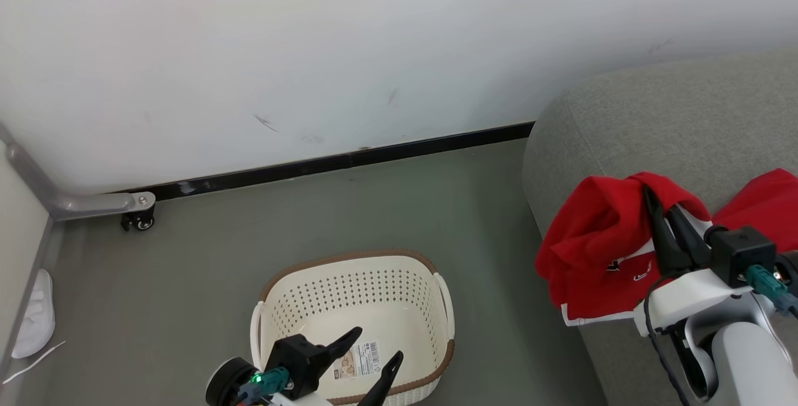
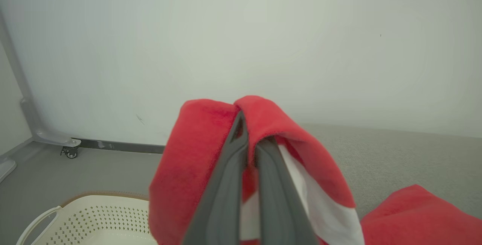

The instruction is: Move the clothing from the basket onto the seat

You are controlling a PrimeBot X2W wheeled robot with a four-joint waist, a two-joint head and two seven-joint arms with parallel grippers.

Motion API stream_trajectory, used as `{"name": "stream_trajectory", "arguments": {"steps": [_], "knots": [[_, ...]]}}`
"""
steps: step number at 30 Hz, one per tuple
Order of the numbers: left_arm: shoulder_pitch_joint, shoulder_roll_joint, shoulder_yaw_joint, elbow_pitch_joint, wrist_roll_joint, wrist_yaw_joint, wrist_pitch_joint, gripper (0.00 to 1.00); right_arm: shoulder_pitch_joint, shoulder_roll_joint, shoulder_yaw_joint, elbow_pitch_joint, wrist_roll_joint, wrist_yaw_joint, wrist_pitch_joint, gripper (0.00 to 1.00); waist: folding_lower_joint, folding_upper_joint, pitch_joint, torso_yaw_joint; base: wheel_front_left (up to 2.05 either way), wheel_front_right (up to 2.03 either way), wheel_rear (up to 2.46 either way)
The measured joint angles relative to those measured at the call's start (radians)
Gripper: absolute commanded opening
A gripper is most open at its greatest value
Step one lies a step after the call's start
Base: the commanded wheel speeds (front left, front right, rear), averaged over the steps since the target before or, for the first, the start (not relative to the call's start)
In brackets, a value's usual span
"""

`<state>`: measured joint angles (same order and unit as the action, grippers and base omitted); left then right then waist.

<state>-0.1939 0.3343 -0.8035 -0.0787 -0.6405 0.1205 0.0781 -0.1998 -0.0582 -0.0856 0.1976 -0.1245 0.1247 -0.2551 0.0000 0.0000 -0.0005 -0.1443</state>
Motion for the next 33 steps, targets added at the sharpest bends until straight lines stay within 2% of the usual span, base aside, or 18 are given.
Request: {"name": "stream_trajectory", "arguments": {"steps": [20,33], "knots": [[0.023,-0.012,-0.022,-0.008,0.000,-0.001,0.000,1.00,-0.015,-0.022,-0.002,-0.011,-0.020,0.000,0.000,0.00,0.0000,0.0000,-0.026,-0.042,0.00,0.00,0.00],[0.024,-0.021,-0.029,-0.016,0.000,0.000,0.000,1.00,-0.118,-0.093,-0.012,-0.019,-0.035,0.000,0.012,0.00,0.0000,0.0000,-0.032,-0.054,0.00,0.00,0.00]]}}
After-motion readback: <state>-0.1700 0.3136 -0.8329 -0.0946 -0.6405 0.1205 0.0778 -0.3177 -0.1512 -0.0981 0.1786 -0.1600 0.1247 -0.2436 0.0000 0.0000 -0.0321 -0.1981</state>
